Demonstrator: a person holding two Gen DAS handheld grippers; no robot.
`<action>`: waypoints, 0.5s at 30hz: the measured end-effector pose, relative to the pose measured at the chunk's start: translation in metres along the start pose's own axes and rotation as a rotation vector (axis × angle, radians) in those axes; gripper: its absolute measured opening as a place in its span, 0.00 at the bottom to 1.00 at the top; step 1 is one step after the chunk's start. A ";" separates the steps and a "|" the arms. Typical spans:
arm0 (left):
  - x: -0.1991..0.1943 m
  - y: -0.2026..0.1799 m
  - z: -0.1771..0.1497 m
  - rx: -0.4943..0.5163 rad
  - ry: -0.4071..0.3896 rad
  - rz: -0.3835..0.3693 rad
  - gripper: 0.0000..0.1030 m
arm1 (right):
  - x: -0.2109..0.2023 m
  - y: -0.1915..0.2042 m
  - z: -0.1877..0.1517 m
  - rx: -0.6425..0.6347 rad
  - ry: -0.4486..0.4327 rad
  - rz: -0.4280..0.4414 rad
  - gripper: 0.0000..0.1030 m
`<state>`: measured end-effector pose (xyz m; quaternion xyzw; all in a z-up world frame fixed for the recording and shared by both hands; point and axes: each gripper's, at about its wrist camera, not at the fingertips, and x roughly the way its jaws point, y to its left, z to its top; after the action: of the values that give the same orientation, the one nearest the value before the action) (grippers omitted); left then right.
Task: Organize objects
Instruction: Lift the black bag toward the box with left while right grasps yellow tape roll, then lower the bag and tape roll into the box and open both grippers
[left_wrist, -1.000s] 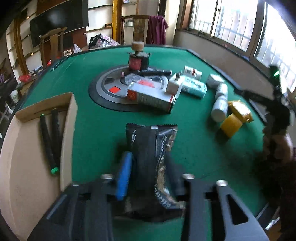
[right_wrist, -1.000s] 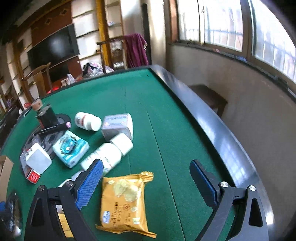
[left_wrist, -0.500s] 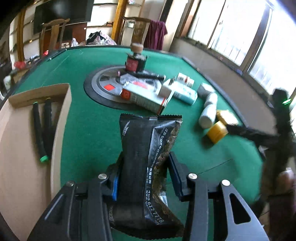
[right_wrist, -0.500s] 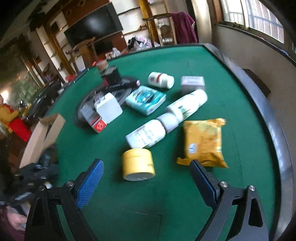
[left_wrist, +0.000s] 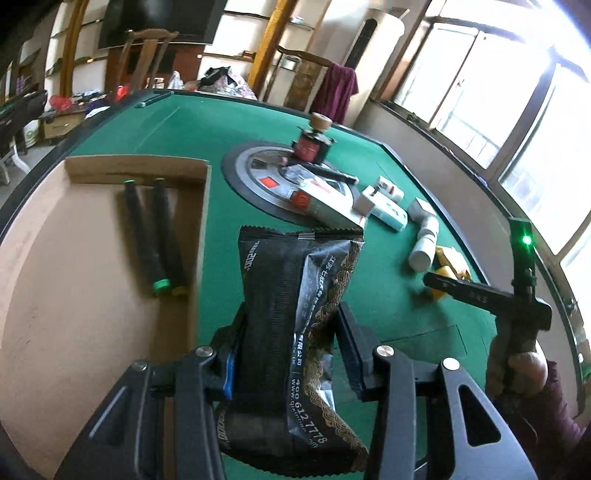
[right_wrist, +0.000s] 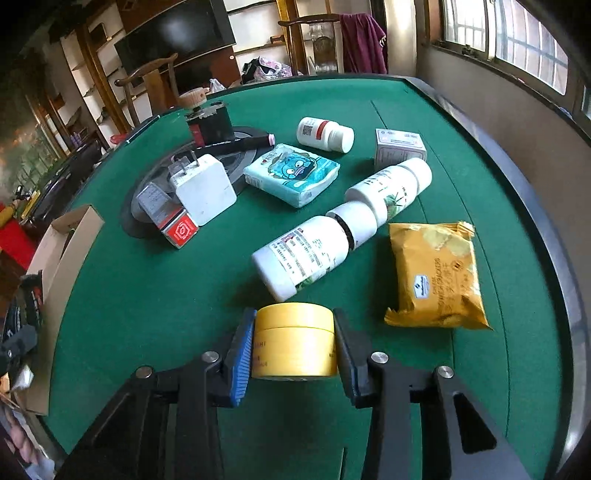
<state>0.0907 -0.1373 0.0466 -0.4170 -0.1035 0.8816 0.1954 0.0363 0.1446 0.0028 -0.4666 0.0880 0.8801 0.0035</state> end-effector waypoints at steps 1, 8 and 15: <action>-0.004 0.004 0.001 -0.009 -0.005 -0.001 0.42 | -0.005 0.001 0.001 0.004 0.001 0.016 0.42; -0.059 0.045 0.026 -0.049 -0.091 0.080 0.42 | -0.042 0.053 0.032 -0.046 -0.037 0.231 0.42; -0.076 0.098 0.063 -0.050 -0.104 0.234 0.42 | -0.026 0.170 0.065 -0.180 0.021 0.414 0.42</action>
<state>0.0604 -0.2593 0.1050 -0.3846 -0.0860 0.9160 0.0753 -0.0174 -0.0105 0.0854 -0.4461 0.1029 0.8614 -0.2198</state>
